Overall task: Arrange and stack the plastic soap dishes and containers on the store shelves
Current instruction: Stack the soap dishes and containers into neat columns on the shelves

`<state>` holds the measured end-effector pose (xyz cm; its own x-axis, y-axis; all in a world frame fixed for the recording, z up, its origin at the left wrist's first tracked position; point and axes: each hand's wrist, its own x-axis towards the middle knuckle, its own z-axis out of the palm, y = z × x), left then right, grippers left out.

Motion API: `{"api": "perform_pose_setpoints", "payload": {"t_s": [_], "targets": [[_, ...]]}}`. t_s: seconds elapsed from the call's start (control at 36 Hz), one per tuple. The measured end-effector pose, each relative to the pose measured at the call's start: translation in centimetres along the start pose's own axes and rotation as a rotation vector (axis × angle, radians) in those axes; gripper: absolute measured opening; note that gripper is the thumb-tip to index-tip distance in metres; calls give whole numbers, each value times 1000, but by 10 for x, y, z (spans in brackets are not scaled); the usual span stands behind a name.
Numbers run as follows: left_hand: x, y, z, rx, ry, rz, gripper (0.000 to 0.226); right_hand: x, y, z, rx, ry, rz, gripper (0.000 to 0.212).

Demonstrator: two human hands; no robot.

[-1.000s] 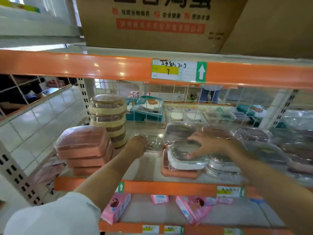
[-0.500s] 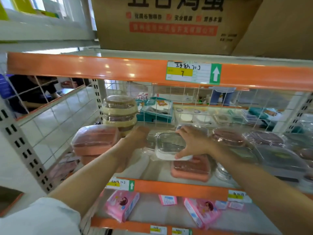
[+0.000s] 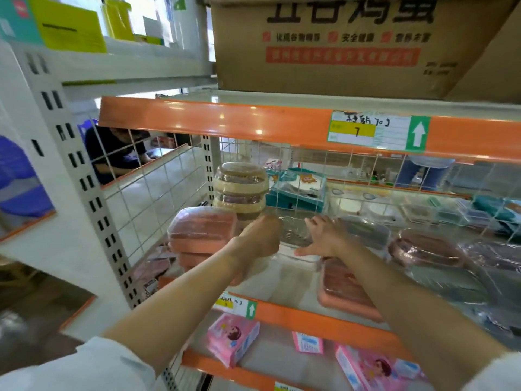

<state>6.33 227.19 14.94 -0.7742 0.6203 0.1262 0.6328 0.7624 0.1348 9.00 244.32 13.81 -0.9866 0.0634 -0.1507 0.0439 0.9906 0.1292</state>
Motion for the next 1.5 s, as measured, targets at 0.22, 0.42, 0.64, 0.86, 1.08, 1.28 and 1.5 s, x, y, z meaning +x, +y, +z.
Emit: {"api": "perform_pose_setpoints", "payload": {"t_s": [0.22,0.42,0.64,0.86,1.08,1.28,1.5], "targets": [[8,34,16,24,-68,113,42,-34,51,-12,179,55,4,101],[10,92,25,-68,-122,294,28,-68,105,-3,255,56,134,85],[31,116,63,-34,-404,279,78,-104,128,-4,290,43,132,75],[29,113,66,-49,-350,314,99,-115,124,4,434,11,56,81],[10,97,19,-162,-267,293,59,-112,91,0,414,-256,-96,103],[-17,51,-33,-141,-96,185,64,-93,52,-23,457,56,-226,89],[-72,-14,-73,2,-7,-107,70,-60,-2,-53,569,266,-214,93]]}}
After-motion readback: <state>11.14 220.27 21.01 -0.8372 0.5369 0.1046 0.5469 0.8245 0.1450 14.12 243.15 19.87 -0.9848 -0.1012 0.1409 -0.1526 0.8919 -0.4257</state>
